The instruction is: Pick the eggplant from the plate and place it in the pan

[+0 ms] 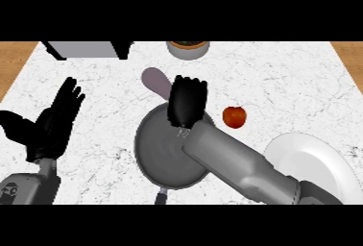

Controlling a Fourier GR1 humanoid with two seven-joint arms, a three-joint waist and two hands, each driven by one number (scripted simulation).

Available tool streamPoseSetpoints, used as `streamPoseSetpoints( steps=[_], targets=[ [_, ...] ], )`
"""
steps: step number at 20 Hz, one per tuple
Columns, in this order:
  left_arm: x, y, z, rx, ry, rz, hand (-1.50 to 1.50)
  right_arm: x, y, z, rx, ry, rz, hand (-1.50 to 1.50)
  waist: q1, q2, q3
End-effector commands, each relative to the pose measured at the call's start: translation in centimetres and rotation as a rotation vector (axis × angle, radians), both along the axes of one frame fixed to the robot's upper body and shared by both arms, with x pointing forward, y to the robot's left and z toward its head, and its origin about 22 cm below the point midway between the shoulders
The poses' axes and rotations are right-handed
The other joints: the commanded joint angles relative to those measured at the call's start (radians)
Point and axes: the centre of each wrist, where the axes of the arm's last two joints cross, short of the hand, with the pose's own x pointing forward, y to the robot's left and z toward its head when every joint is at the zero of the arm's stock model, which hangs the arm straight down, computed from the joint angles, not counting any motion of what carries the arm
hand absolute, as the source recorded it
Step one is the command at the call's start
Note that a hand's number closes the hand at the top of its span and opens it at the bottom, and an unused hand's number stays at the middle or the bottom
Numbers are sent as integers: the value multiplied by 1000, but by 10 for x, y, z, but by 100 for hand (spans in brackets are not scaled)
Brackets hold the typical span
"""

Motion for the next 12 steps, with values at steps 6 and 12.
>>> streamPoseSetpoints(
  steps=[6,12],
  targets=[
    [-1,-5,-2,-8,-5,-3,0,-7,-44,-58,328,158,-369,-150,5,9,1],
    [0,-11,1,9,-10,-18,0,-34,-48,-76,433,120,-297,-150,15,4,0]
  ],
)
